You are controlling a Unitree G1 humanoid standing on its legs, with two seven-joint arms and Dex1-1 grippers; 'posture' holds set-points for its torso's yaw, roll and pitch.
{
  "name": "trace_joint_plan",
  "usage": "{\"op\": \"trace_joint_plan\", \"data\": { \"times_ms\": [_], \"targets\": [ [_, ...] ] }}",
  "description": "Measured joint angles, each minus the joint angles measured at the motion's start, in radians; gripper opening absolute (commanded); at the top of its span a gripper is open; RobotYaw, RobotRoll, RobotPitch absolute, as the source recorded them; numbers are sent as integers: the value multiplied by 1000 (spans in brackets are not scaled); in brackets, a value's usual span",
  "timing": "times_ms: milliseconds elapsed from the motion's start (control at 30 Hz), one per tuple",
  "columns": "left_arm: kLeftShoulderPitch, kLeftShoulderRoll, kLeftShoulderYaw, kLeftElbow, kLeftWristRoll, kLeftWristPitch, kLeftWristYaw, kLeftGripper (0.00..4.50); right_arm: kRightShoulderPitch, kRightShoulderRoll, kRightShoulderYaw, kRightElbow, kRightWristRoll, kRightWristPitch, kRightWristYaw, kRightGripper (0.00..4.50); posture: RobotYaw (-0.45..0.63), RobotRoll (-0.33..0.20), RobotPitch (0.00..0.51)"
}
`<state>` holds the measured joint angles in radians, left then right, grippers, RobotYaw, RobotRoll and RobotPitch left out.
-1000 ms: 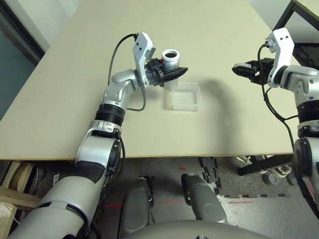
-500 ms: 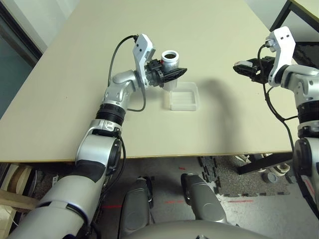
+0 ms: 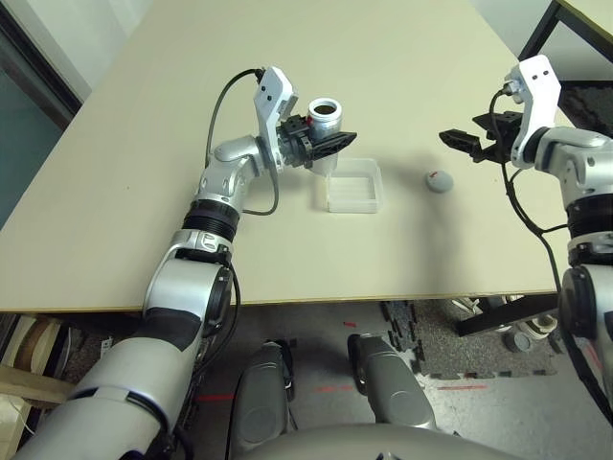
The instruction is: Pour the medicine from the bottle into the box.
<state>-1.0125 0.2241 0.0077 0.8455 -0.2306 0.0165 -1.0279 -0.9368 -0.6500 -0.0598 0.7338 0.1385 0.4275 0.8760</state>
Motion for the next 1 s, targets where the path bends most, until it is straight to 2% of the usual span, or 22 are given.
{"op": "trace_joint_plan", "data": {
  "times_ms": [200, 500, 667, 1000],
  "targets": [
    [-11, 11, -1, 28, 10, -10, 0, 2628, 46, -43, 4, -92, 32, -42, 145, 4500, -301, 0, 131],
    [-25, 19, -6, 44, 16, -27, -2, 2628, 292, -87, -33, -368, 194, -46, 369, 4500, -309, 0, 126],
    [-36, 19, -6, 72, 17, -34, -6, 2628, 342, -73, -67, -454, 260, -47, 368, 4500, -308, 0, 123],
    [-37, 29, -6, 76, 20, -37, -12, 2628, 369, -44, -60, -461, 263, -69, 340, 4500, -296, 0, 125]
  ]
}}
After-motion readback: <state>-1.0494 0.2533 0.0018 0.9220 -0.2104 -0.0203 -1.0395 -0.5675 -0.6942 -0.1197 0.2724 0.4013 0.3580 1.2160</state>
